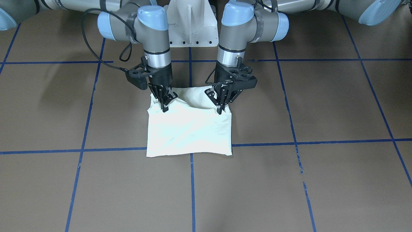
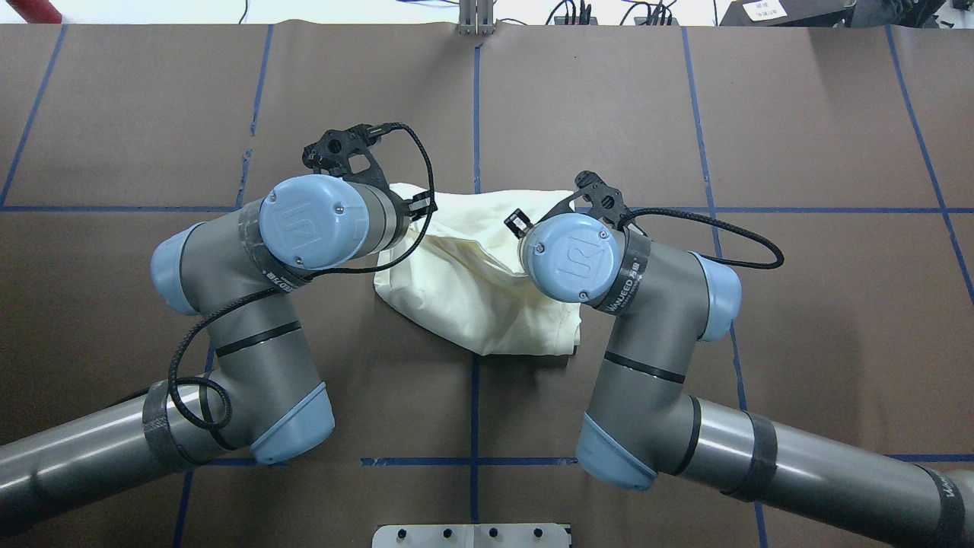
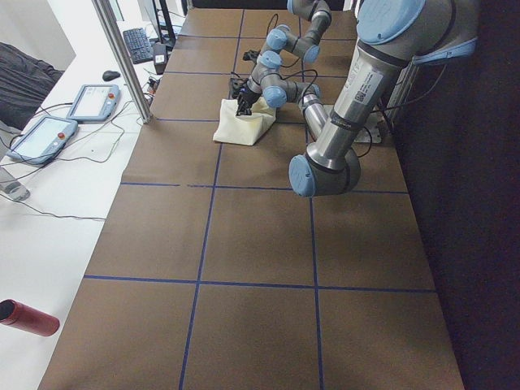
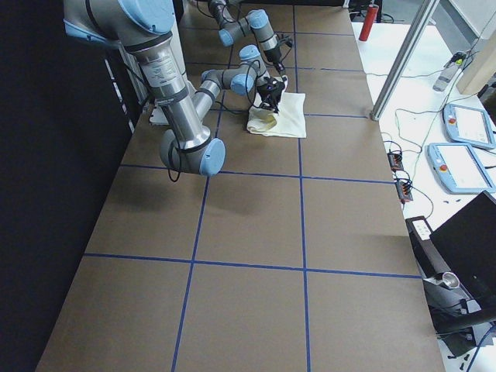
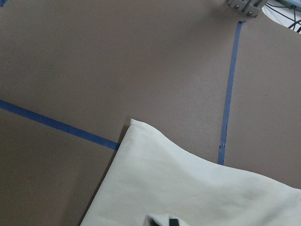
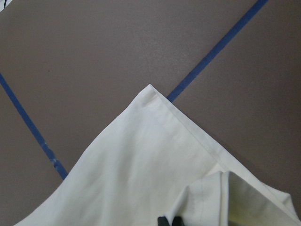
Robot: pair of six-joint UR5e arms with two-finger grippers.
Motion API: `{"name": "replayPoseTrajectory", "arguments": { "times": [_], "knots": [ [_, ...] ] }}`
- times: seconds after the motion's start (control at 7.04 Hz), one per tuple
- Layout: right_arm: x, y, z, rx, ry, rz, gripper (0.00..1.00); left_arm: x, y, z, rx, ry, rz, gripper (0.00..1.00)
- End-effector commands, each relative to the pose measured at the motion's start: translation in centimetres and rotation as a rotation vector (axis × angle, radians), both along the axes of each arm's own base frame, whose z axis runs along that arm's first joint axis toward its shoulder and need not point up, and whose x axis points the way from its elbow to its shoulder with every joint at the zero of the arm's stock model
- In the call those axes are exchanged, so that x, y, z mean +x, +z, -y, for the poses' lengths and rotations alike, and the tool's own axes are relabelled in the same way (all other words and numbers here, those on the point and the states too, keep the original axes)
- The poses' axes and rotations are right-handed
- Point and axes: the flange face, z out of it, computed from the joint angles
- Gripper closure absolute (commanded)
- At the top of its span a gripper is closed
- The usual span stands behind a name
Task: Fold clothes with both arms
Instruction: 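Lift the near edge with both grippers and fold it toward the far edge, then lay the folded edge down and press it with both grippers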
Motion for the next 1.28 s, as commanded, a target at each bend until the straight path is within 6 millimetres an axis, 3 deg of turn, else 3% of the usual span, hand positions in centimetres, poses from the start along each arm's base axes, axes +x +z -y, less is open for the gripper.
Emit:
{"name": "replayPoseTrajectory", "arguments": {
  "times": [0.0, 0.43, 0.85, 1.14],
  "knots": [
    [-1.1, 1.4, 2.9, -0.005, 0.003, -0.021, 1.00, 1.8, 1.9, 1.3, 0.008, 0.005, 0.020, 1.00],
    [-0.6, 3.2, 5.2, -0.018, 0.023, -0.050, 1.00, 2.9, 2.7, 2.2, 0.000, 0.000, 0.035, 1.00],
    [-2.3, 1.9, 8.0, -0.014, 0.033, -0.037, 1.00, 3.1, 3.1, 2.5, 0.001, 0.003, 0.045, 1.00],
    [-2.7, 3.0, 8.7, -0.001, 0.025, -0.046, 1.00, 3.5, 3.1, 2.7, 0.011, 0.010, 0.048, 1.00]
  ]
}}
